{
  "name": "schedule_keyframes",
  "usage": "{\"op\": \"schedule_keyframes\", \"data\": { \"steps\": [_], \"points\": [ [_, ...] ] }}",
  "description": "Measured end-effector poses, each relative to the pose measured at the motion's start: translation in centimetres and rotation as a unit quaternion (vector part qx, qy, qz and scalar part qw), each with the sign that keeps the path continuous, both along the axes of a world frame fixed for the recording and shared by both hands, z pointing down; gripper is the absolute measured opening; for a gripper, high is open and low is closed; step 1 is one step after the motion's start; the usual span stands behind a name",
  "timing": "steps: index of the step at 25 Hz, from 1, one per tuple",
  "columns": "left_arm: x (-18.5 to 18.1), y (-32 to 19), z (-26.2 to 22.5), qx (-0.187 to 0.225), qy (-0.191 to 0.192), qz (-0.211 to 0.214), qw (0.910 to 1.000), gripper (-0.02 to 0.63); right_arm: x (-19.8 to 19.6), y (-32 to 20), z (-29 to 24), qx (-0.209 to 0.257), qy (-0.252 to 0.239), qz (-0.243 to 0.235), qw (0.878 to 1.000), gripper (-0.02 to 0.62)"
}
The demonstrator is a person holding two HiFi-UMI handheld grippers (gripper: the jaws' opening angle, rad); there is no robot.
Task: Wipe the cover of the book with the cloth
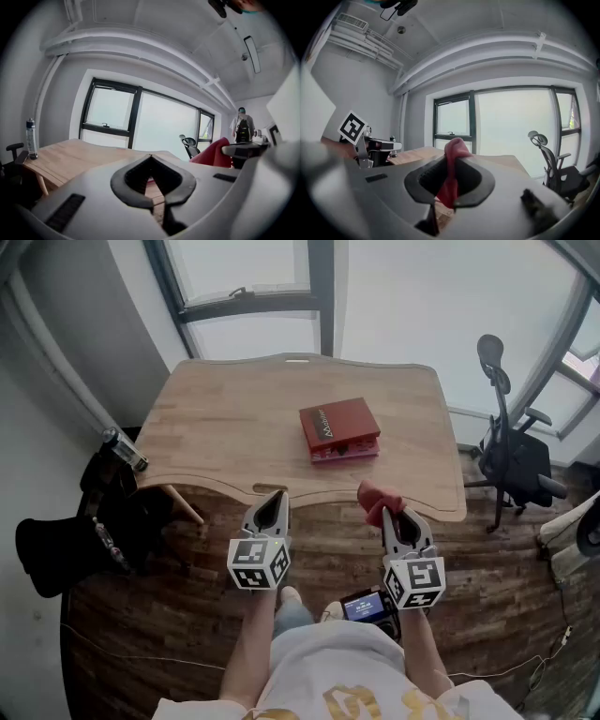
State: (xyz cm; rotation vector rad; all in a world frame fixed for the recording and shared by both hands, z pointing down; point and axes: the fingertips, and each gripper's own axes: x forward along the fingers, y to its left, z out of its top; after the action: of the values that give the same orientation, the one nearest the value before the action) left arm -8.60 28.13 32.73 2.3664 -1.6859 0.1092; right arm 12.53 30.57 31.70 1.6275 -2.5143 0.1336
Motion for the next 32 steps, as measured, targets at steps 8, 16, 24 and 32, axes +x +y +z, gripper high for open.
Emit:
{"op": "schedule_keyframes", "data": {
  "steps": [8, 16, 24, 32],
  "points": [
    [0.3, -0.2, -0.1, -0.004, -0.01, 0.0, 0.9999, 0.012, -0.4, -0.2, -0.1, -0.001, 0.012, -0.007, 1.0, 0.057],
    [0.6, 0.4, -0.4, 0.006, -0.033, -0.002, 0.9994, 0.012, -0.3, 0.2, -0.3, 0.001, -0.007, -0.014, 1.0, 0.057],
    [1.3, 0.2, 0.3, -0.003, -0.026, -0.001, 0.9997, 0.012, 0.0, 0.4, 0.3, -0.005, -0.024, -0.02, 1.0, 0.057],
    [2.9, -2.2, -0.2, -0.004, -0.018, 0.003, 0.9998, 0.012, 1.0, -1.4, 0.2, -0.01, -0.029, -0.016, 0.999, 0.057]
  ]
}}
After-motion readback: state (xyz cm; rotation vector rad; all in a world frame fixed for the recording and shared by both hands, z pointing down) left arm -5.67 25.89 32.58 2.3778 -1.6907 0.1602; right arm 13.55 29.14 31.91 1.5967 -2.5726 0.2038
